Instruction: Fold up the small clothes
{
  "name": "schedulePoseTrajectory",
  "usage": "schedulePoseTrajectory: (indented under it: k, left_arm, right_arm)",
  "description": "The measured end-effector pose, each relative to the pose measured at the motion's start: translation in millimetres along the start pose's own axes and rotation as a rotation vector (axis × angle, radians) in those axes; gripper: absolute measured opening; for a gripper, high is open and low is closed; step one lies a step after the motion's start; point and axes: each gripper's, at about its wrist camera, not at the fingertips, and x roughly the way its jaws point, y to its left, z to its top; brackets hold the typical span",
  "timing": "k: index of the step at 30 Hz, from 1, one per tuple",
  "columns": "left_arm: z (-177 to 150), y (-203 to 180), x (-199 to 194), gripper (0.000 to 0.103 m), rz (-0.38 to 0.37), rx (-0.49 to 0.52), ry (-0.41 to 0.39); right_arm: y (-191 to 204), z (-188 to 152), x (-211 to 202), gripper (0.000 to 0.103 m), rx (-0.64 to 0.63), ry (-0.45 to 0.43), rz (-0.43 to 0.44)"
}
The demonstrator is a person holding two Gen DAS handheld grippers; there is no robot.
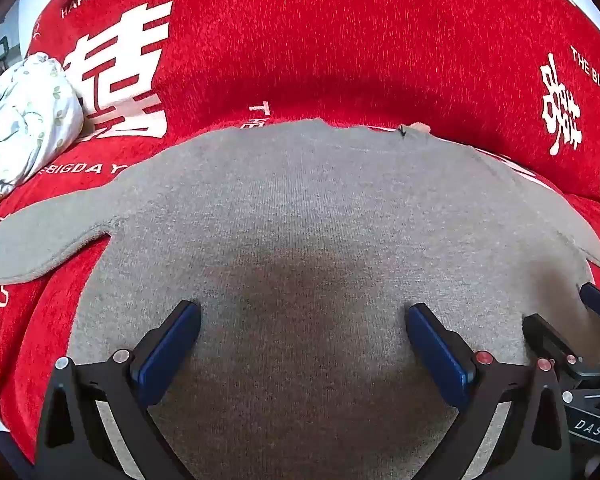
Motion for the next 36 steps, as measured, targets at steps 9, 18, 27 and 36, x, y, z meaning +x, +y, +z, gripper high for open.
schedulePoseTrajectory:
  k: [9,18,27,36]
  left_arm:
    - [-0.5,-0.9,-0.5,0.103,-0.003,-0.003,-0.007]
    - [-1.2,-0.4,-2.2,0.103,0.002,0.005,-0.015]
    - [-2.5,-2.3,-3.6,0.103,0.014,0.011,-0.017]
    - [-2.3,-2.4,-3.0,0.103,0.016,0.009,-0.010]
  right_arm:
    - [-5.6,1.5,1.8,0.103,0.007,0.008,0.011]
    - [-2.7,-1.1,-1.0,0.103,0.023,-0.002,-0.015]
    - [-5.5,-1.1,2.5,0.103,0.035,0.006,0.009]
    - [-1.7,-0.8,2.5,0.103,0.036,0.010,-0.008]
